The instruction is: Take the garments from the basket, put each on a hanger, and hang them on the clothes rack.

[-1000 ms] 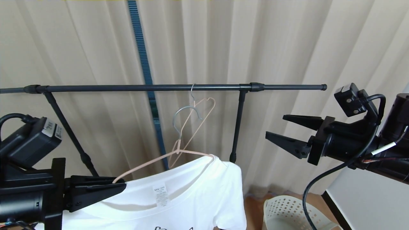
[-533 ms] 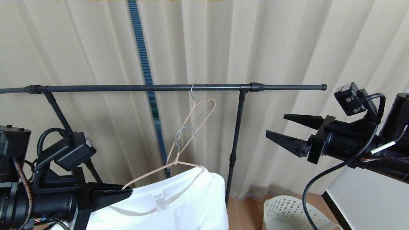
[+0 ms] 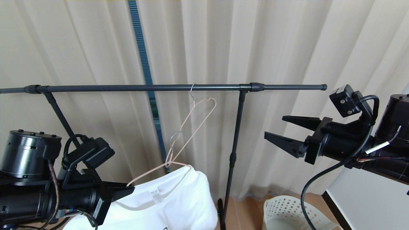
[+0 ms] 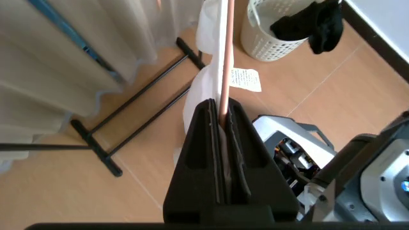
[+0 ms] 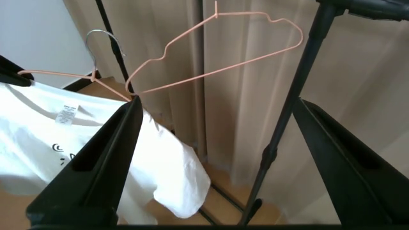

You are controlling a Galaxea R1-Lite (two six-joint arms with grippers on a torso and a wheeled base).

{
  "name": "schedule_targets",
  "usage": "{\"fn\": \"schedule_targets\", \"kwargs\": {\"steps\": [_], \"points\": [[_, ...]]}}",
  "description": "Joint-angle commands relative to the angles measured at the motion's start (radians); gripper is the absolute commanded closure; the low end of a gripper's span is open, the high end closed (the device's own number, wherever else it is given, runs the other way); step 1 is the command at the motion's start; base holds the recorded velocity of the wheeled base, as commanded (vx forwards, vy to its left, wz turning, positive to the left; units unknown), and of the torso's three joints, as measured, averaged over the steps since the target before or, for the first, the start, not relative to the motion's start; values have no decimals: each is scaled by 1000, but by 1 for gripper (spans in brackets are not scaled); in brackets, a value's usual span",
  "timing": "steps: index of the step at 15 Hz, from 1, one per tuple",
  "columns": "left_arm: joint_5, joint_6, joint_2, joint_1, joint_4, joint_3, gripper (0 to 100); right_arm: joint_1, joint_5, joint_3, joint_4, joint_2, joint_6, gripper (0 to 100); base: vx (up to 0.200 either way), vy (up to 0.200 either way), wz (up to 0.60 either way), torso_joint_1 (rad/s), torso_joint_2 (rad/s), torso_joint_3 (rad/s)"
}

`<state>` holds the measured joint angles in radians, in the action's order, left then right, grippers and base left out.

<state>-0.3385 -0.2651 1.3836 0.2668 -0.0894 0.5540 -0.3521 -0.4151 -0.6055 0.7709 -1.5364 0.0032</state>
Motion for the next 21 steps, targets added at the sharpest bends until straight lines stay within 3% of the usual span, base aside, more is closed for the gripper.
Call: {"fn": "schedule_targets", "kwargs": {"steps": [1,5,11,17,21], "points": [[30,0,61,-1,-12,-2,100,-1,-1,0,1,-7,0,0,0,0,0,0,0,0],[102,0,106,-9,-30,-2,100,2,-1,-2,1,-7,0,0,0,0,0,0,0,0],[104,-2,107,-98,-33,-36,100,2,-1,-2,1,-7,0,0,0,0,0,0,0,0],[104,3,129,-181,-127,-72,100,2,-1,-2,1,-10,0,0,0,0,0,0,0,0],[105,122,172,-158,-253,23,100,2,-1,-2,1,-13,0,0,0,0,0,0,0,0]]}}
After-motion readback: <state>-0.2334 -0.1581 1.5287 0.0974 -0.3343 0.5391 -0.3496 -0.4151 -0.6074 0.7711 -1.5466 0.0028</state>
